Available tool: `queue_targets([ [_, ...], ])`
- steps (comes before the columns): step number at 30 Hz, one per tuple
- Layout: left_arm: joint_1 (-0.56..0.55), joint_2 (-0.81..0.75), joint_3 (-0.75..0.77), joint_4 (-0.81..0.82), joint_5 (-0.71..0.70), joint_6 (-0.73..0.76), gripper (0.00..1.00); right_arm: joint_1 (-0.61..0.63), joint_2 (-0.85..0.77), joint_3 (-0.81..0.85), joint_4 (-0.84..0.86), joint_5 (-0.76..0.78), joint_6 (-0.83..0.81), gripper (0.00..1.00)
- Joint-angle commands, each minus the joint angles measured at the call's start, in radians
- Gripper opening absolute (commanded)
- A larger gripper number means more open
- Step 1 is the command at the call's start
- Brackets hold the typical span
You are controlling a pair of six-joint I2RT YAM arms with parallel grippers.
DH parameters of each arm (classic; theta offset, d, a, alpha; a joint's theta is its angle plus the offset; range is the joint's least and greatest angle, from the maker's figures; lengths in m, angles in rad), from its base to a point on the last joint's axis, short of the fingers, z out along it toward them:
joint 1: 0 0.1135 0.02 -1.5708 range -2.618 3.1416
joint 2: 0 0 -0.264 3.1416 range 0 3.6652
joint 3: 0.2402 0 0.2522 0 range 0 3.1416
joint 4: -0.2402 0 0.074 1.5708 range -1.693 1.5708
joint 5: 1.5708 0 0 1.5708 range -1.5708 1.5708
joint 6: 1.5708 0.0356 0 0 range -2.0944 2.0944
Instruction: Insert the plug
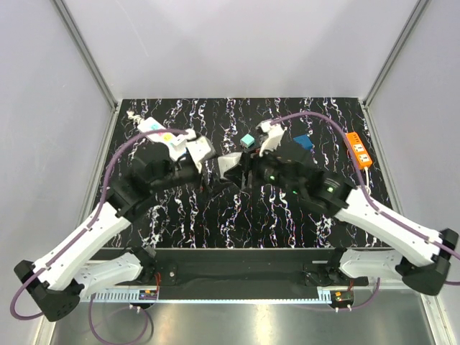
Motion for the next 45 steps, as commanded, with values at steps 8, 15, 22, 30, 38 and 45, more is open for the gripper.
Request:
queue_targets([
  [8,0.143,0.022,0.221,0.202,0.508,-0.621,0.99,-0.007,-0.296,-0.195,0.339,-0.347,-0.252,0.00],
  [15,0.139,-0.003,0.130,0.607,0.639,-0.881,0.91,-0.007,-0.299,-0.243,0.589,-0.562,-0.198,0.00],
  [22,0.139,0.002,0.042,0.817,0.708,-1.067,0.79,-0.007,-0.273,-0.287,0.763,-0.598,-0.203,0.00],
  [30,0.139,-0.007,0.078,0.609,0.670,-0.915,0.80,-0.007,-0.254,-0.269,0.827,-0.608,-0.209,0.00],
  [38,0.139,-0.013,0.041,0.598,0.651,-0.880,0.71,-0.007,-0.221,-0.267,0.826,-0.521,-0.217,0.00],
  [45,0.139,-0.022,0.007,0.580,0.662,-0.850,0.41,-0.007,-0.230,-0.287,0.829,-0.483,-0.226,0.00],
])
